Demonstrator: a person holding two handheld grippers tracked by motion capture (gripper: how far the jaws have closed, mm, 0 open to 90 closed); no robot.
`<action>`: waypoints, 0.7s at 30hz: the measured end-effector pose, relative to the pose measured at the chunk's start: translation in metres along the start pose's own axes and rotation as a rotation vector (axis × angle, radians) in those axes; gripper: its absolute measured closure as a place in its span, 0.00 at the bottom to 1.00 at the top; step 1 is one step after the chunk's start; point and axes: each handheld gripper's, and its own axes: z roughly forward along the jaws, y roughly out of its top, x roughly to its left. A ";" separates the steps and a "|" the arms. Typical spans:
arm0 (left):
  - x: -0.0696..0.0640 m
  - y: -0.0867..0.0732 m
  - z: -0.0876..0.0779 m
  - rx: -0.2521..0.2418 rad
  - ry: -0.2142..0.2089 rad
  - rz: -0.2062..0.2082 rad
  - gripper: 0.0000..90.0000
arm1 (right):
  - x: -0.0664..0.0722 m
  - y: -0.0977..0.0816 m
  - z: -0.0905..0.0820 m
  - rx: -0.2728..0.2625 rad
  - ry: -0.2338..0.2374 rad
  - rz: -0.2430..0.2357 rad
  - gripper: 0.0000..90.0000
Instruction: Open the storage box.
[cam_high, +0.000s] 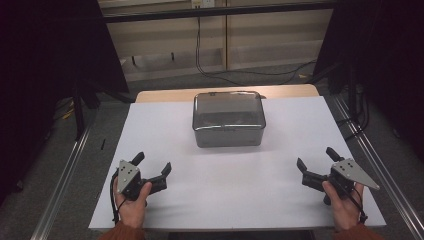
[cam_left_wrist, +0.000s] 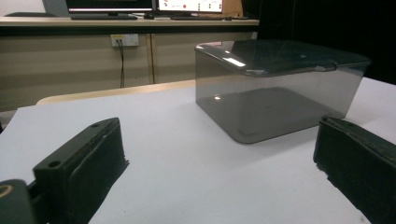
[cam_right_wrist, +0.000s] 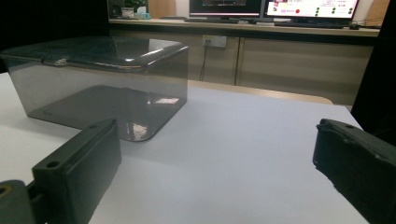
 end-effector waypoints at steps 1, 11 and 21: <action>0.000 0.000 0.000 0.001 0.002 -0.009 0.02 | 0.000 0.000 0.000 0.001 -0.001 0.001 0.01; -0.001 -0.001 0.001 0.008 0.008 -0.018 0.03 | 0.005 0.003 0.009 -0.001 0.018 0.000 0.00; -0.007 -0.003 0.006 0.028 -0.022 -0.021 0.04 | 0.009 0.006 0.018 0.010 0.046 0.007 0.00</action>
